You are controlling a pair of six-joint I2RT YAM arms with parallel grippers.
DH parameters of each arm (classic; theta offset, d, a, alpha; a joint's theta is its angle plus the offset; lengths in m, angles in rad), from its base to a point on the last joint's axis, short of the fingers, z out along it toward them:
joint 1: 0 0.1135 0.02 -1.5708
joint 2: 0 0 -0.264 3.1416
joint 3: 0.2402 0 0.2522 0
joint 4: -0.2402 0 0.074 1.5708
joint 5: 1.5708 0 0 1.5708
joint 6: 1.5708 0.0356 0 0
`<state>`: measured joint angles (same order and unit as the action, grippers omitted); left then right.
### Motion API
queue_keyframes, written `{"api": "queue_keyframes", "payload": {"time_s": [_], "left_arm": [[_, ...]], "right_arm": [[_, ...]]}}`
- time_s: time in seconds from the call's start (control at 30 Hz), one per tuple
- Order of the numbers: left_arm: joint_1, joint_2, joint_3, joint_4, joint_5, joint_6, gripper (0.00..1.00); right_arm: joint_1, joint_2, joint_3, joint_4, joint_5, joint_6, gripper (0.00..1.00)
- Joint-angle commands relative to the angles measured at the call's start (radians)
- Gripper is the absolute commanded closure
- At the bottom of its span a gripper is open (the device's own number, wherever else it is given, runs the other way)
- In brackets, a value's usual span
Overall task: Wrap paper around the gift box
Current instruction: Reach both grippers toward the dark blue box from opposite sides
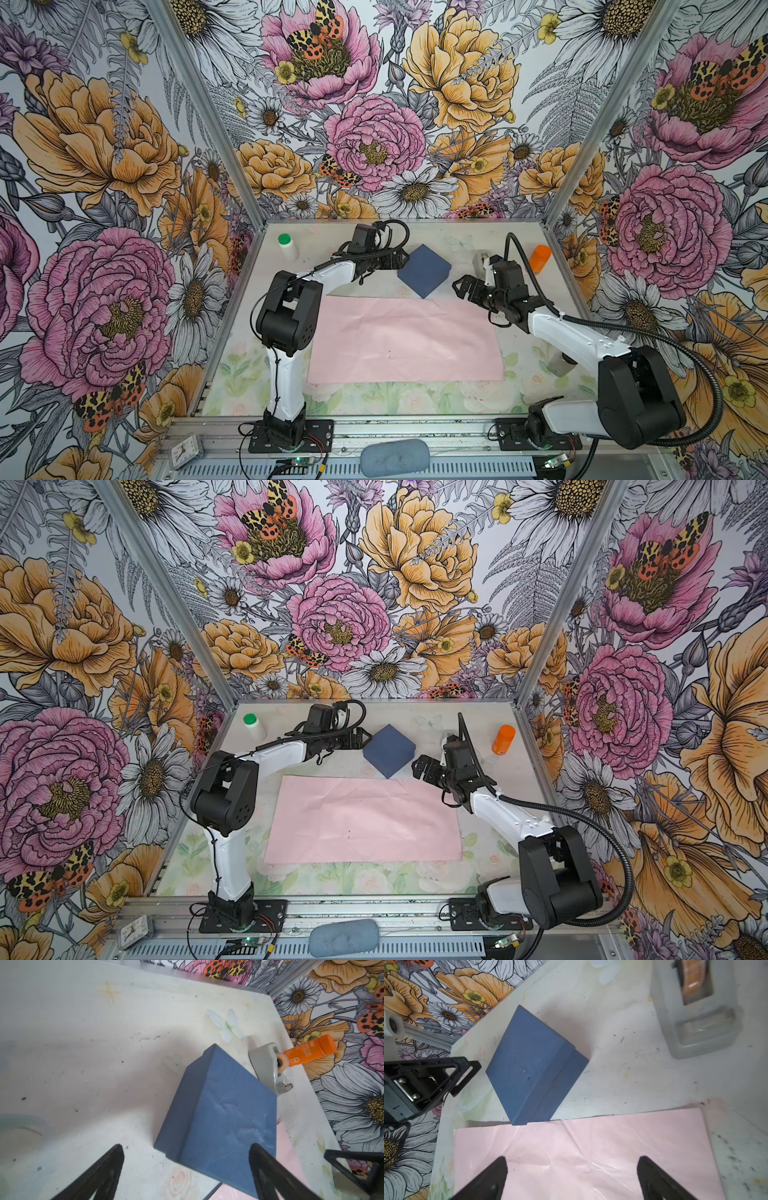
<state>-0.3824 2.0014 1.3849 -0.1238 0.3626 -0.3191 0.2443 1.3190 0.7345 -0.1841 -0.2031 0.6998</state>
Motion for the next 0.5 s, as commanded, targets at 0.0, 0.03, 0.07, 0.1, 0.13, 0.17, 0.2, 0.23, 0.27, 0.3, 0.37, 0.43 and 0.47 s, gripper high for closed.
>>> {"api": "queue_keyframes", "payload": {"time_s": [0.0, 0.03, 0.07, 0.1, 0.13, 0.17, 0.2, 0.23, 0.27, 0.3, 0.37, 0.43, 0.47], "left_arm": [[0.045, -0.076, -0.093, 0.028, -0.025, -0.061, 0.05], [0.055, -0.096, -0.140, 0.058, -0.022, -0.075, 0.05], [0.070, -0.114, -0.185, 0.103, 0.004, -0.091, 0.05], [0.083, -0.126, -0.224, 0.150, 0.034, -0.112, 0.05], [0.088, -0.130, -0.249, 0.183, 0.059, -0.130, 0.05], [0.093, -0.130, -0.262, 0.196, 0.075, -0.145, 0.05], [0.090, -0.130, -0.270, 0.195, 0.081, -0.150, 0.05], [0.087, -0.134, -0.277, 0.185, 0.076, -0.150, 0.05], [0.082, -0.142, -0.290, 0.171, 0.059, -0.149, 0.05], [0.081, -0.158, -0.312, 0.165, 0.040, -0.147, 0.04], [0.082, -0.200, -0.360, 0.182, 0.017, -0.151, 0.04], [0.086, -0.224, -0.388, 0.220, 0.032, -0.154, 0.04], [0.087, -0.220, -0.387, 0.243, 0.057, -0.162, 0.04]], "right_arm": [[-0.066, -0.054, -0.067, -0.119, 0.028, 0.007, 0.01], [-0.076, -0.061, -0.085, -0.120, 0.008, 0.002, 0.01], [-0.072, -0.069, -0.094, -0.118, -0.015, -0.015, 0.02], [-0.052, -0.073, -0.097, -0.118, -0.020, -0.031, 0.02], [-0.036, -0.073, -0.097, -0.128, -0.015, -0.037, 0.02], [-0.030, -0.069, -0.099, -0.144, -0.009, -0.032, 0.01], [-0.034, -0.067, -0.104, -0.162, -0.003, -0.025, 0.01], [-0.039, -0.067, -0.111, -0.178, 0.014, -0.020, 0.01], [-0.047, -0.073, -0.124, -0.192, 0.036, -0.016, 0.01], [-0.054, -0.081, -0.137, -0.200, 0.051, -0.013, 0.01], [-0.059, -0.102, -0.147, -0.192, 0.049, -0.019, 0.01], [-0.052, -0.114, -0.144, -0.124, -0.016, -0.042, 0.01], [-0.046, -0.116, -0.145, -0.061, -0.074, -0.050, 0.01]]}}
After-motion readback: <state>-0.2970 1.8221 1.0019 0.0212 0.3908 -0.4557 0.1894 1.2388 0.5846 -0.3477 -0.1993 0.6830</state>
